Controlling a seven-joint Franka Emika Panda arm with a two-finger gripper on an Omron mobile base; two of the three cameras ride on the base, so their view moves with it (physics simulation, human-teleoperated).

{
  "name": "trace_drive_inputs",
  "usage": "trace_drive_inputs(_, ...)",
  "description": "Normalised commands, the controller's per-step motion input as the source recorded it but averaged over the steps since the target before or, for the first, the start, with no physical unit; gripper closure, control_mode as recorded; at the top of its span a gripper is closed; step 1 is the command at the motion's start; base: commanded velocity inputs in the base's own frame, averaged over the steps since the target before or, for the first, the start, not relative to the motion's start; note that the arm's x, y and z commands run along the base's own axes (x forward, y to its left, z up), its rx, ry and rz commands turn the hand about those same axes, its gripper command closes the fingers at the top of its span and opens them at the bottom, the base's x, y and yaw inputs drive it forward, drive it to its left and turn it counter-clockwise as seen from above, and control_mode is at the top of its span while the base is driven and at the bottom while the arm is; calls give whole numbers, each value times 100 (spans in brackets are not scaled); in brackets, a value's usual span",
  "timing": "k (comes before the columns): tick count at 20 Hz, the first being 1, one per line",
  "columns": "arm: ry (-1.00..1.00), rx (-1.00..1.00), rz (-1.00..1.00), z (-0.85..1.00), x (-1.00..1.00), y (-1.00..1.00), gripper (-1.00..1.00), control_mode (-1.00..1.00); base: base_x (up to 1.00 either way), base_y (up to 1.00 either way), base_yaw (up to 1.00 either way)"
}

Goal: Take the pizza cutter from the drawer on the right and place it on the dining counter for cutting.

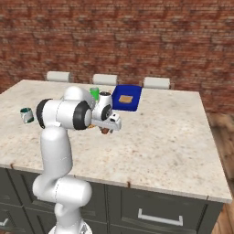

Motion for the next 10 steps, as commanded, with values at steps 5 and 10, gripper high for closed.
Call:
trace_drive_inputs(5,0,0,0,0,0,0,-100,-100,0,0,0)
trace_drive_inputs(10,-2,0,3,14,-23,0,-100,-100,0,0,0)
